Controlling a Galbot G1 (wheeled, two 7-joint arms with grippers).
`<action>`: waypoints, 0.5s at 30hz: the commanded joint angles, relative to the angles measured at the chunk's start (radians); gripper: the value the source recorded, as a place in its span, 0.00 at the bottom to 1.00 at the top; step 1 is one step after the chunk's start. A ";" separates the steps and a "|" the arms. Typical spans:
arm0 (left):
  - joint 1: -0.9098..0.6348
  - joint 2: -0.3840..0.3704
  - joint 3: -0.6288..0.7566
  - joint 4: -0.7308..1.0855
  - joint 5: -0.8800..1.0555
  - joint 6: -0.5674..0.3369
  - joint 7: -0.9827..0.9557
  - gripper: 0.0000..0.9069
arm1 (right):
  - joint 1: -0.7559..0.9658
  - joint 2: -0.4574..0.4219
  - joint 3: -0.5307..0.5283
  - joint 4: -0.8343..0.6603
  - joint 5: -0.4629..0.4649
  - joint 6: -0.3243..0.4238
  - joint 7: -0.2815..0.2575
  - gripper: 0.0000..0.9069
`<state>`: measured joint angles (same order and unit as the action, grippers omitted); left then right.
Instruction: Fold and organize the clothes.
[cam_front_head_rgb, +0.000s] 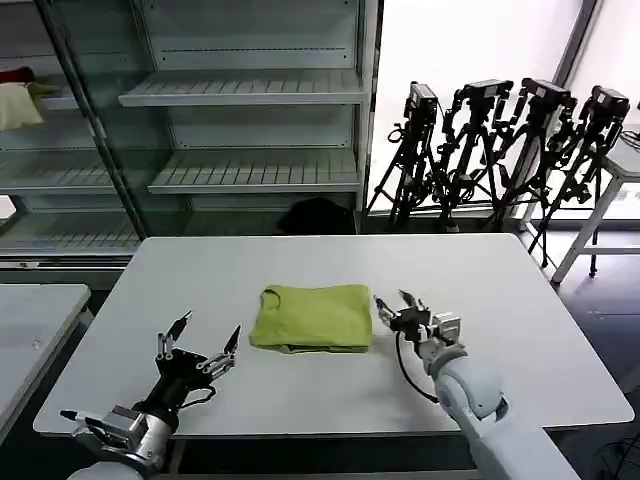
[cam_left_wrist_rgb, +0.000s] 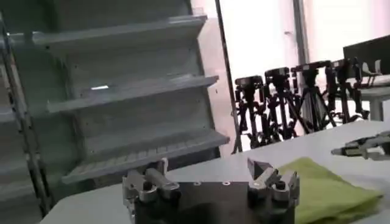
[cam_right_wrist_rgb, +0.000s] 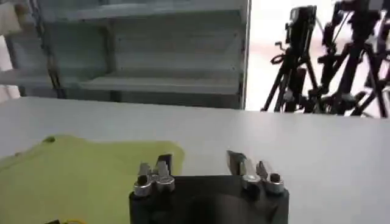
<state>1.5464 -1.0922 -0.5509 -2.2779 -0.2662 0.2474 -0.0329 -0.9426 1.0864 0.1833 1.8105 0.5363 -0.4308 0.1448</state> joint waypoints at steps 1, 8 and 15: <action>0.020 -0.003 0.006 -0.018 -0.016 -0.041 -0.095 1.00 | -0.330 -0.135 0.375 0.310 -0.129 0.158 0.143 1.00; 0.082 -0.016 0.019 -0.006 -0.019 -0.195 -0.127 1.00 | -0.766 -0.080 0.552 0.524 -0.115 0.359 0.264 1.00; 0.161 -0.015 0.008 0.011 -0.026 -0.298 -0.124 1.00 | -1.031 0.006 0.451 0.535 -0.304 0.700 0.309 1.00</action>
<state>1.6174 -1.1072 -0.5353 -2.2776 -0.2872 0.1140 -0.1256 -1.4569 1.0336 0.5437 2.1738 0.4209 -0.1632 0.3373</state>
